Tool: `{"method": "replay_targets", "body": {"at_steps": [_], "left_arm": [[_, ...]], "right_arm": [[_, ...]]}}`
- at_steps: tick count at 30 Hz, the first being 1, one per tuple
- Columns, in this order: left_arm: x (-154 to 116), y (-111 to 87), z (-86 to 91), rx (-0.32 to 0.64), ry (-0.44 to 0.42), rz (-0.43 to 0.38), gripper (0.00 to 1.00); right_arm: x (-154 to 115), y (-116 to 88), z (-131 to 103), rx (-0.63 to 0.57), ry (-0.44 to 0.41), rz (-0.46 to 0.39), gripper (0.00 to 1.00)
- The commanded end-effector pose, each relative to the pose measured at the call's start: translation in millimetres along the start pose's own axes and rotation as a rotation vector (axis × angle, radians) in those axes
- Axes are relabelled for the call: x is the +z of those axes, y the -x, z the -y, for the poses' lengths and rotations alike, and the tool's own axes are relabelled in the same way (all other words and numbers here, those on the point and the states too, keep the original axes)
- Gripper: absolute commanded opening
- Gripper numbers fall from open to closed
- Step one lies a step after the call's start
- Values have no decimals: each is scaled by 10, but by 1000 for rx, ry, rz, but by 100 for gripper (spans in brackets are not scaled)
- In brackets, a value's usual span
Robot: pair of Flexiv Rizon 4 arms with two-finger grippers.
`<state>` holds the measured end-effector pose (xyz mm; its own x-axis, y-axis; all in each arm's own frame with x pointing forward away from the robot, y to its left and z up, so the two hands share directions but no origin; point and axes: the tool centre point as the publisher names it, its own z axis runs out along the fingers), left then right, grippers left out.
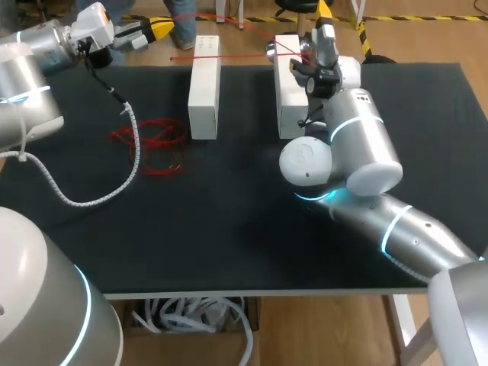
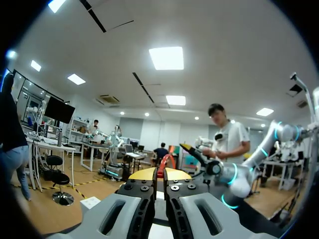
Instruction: Grab the tape and strap the tape.
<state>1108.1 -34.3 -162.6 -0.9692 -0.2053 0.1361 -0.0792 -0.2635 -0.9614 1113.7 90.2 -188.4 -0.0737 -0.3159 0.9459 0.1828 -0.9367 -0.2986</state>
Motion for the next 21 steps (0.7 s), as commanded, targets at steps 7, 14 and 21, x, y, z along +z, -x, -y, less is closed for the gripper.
{"method": "replay_targets", "body": {"at_steps": [7, 14, 21], "left_arm": [[1, -1, -5, 1, -1, 1, 0], [1, -1, -5, 1, -1, 1, 0], [1, -1, -5, 1, -1, 1, 0]], "right_arm": [[-2, 51, -63, 30, -9, -19, 100], [-9, 45, -64, 40, -10, -19, 100], [-15, 49, -87, 26, -2, -19, 100]]}}
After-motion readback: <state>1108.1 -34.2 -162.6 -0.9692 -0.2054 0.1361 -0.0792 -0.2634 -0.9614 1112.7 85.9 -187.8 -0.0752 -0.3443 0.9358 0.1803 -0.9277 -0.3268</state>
